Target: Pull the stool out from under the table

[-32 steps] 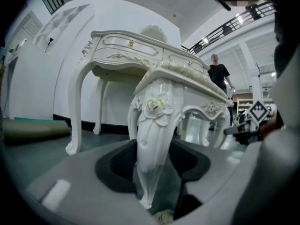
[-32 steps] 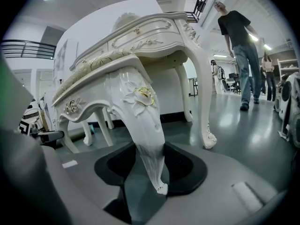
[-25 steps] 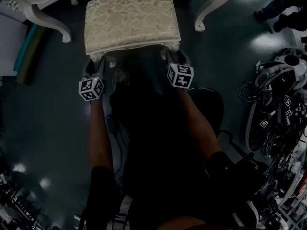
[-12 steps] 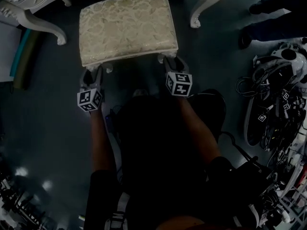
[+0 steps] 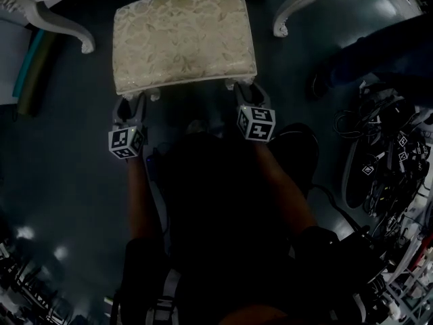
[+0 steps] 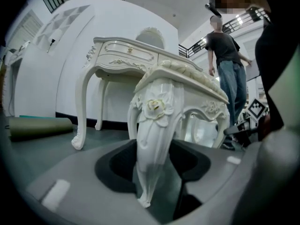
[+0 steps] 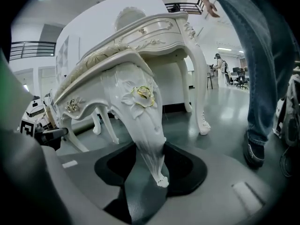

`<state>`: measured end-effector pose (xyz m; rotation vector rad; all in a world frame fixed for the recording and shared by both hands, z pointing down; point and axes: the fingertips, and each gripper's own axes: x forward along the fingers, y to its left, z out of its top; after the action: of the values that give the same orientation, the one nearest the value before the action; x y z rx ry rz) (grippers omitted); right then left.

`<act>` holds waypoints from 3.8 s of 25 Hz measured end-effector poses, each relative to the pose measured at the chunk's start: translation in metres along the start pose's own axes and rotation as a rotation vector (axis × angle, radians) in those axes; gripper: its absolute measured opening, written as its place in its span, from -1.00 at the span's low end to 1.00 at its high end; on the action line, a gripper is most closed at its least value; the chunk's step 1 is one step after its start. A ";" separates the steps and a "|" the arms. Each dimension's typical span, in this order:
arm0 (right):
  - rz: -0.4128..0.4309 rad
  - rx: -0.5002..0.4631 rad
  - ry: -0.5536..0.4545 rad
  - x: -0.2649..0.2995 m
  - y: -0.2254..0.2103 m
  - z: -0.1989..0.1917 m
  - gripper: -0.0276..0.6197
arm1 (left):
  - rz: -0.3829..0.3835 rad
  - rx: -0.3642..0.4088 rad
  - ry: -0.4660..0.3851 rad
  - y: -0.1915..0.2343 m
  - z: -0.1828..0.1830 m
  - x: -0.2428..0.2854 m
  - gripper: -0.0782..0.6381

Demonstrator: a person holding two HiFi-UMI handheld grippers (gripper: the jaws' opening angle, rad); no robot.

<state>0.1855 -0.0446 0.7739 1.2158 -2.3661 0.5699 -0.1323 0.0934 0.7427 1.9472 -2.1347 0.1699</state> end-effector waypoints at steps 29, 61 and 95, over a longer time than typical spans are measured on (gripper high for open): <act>-0.008 0.031 0.063 -0.007 0.003 0.000 -0.32 | -0.014 -0.027 0.065 0.000 0.004 -0.005 -0.16; -0.073 0.057 0.268 -0.056 0.004 0.033 -0.56 | 0.000 -0.243 0.247 0.015 0.024 -0.044 -0.43; -0.055 0.061 0.360 -0.228 0.114 0.394 -0.91 | 0.104 -0.258 0.281 0.007 0.455 -0.114 -0.76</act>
<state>0.1427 -0.0434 0.3066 1.0945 -2.0212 0.7768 -0.1766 0.0906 0.2757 1.5694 -1.9646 0.1660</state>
